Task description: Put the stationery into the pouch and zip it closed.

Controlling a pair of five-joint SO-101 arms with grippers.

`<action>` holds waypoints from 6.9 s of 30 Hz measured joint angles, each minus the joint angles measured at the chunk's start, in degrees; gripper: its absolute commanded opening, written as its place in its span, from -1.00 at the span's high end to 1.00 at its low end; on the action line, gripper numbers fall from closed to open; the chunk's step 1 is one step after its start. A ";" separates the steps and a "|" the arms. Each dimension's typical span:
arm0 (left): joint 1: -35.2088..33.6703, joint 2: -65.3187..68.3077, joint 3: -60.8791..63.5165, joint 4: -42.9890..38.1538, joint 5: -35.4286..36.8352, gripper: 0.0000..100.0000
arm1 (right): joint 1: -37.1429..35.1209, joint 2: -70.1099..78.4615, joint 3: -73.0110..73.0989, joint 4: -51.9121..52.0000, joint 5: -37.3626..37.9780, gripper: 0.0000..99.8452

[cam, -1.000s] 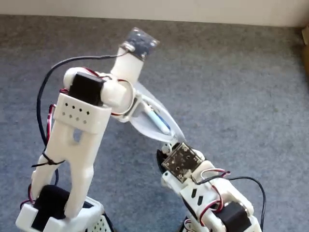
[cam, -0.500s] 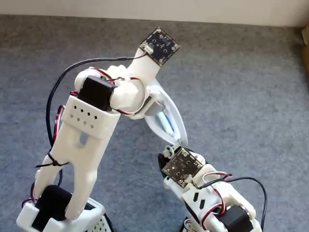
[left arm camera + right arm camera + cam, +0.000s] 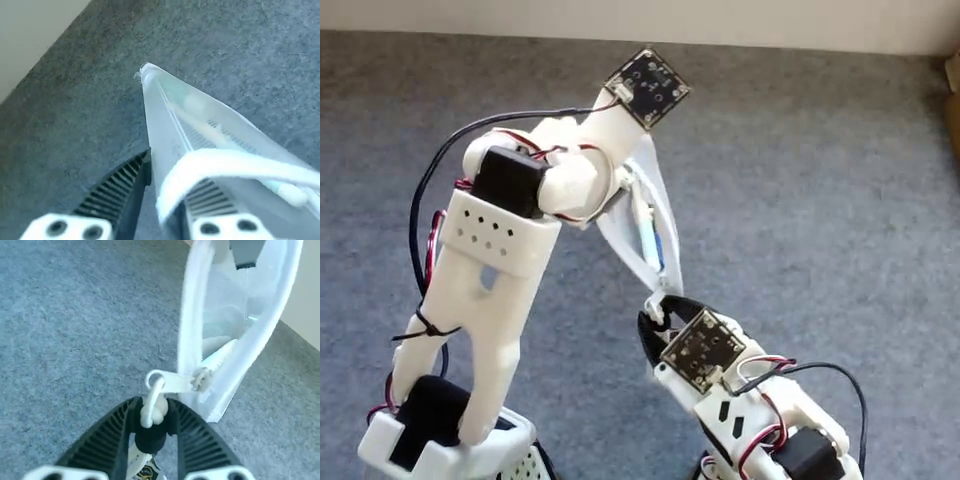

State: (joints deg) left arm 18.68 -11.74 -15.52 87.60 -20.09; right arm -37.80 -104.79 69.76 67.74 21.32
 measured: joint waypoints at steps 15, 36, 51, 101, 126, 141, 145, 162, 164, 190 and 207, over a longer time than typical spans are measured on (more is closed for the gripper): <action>3.60 -0.18 -6.51 0.00 -8.44 0.65 | -1.76 0.09 1.32 0.18 -1.93 0.99; 21.27 -0.18 -2.46 -9.32 -5.80 0.51 | 2.64 0.09 1.41 6.15 1.05 0.99; 25.76 -0.18 -3.25 -11.16 -1.23 0.52 | 2.73 0.09 1.41 6.15 1.23 0.99; 18.37 -7.82 26.29 -12.75 3.78 0.51 | 23.74 0.00 -9.23 5.98 1.23 0.99; 18.90 -7.82 45.98 -46.68 13.63 0.55 | 24.18 0.00 -9.32 5.98 -1.05 0.99; 20.22 -7.74 47.65 -49.05 13.71 0.99 | 35.69 -0.09 -9.32 -0.35 -5.01 0.99; 20.22 -7.74 47.65 -49.05 13.71 0.99 | 35.87 -0.09 -9.32 -0.35 -5.01 0.99; 20.40 -24.35 56.62 -49.41 18.81 0.47 | 35.87 -0.09 -9.32 -0.35 -7.82 0.99; 20.40 -24.35 56.62 -51.25 19.34 0.47 | 35.87 -0.09 -9.32 -0.35 -8.44 0.99; 21.19 -9.32 56.70 -69.71 16.53 0.91 | 30.24 -0.09 -9.41 -0.18 -10.81 0.99; 20.57 -9.32 56.70 -69.63 15.47 0.99 | 30.15 0.00 -9.41 -0.18 -10.81 0.99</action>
State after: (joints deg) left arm 39.25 -21.05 41.19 17.98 -4.62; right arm -7.65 -104.79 60.35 67.56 10.51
